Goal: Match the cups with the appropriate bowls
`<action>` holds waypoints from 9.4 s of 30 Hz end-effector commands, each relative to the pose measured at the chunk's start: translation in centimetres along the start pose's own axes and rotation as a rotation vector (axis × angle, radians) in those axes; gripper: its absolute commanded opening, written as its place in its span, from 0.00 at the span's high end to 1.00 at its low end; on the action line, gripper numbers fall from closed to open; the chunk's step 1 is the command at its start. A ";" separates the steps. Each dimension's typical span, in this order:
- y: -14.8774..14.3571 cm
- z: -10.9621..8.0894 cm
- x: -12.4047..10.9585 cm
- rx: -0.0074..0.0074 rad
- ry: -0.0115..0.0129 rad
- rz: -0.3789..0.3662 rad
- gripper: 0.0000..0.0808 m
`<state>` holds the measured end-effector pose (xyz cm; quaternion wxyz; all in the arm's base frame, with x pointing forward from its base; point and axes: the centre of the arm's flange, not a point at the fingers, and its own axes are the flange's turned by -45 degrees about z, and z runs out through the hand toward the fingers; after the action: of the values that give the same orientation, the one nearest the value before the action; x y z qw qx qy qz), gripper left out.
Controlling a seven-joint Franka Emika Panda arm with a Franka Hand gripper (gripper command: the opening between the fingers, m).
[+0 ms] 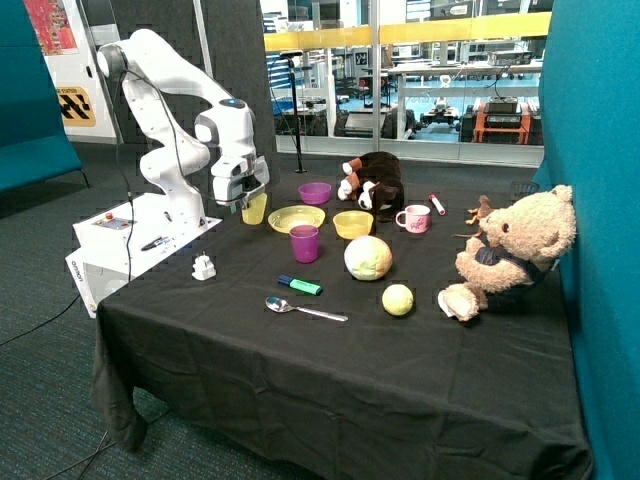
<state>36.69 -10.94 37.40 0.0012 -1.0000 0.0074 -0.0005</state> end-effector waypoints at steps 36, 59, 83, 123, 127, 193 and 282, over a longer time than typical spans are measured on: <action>-10.4 -4.0 10.4 -0.0026 -0.0008 0.178 1.00; -13.1 -4.0 16.2 -0.0026 -0.0006 0.304 1.00; -9.8 -3.2 18.3 -0.0026 -0.0004 0.416 1.00; -12.6 -0.2 26.3 -0.0026 -0.0006 0.320 1.00; -12.6 0.4 26.6 -0.0026 -0.0006 0.312 1.00; -11.6 4.1 25.4 -0.0026 -0.0007 0.197 0.28; -2.1 -4.6 18.6 -0.0026 -0.0008 0.179 0.32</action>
<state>55.21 -6.45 41.05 -0.0001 -0.9955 0.0948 -0.0024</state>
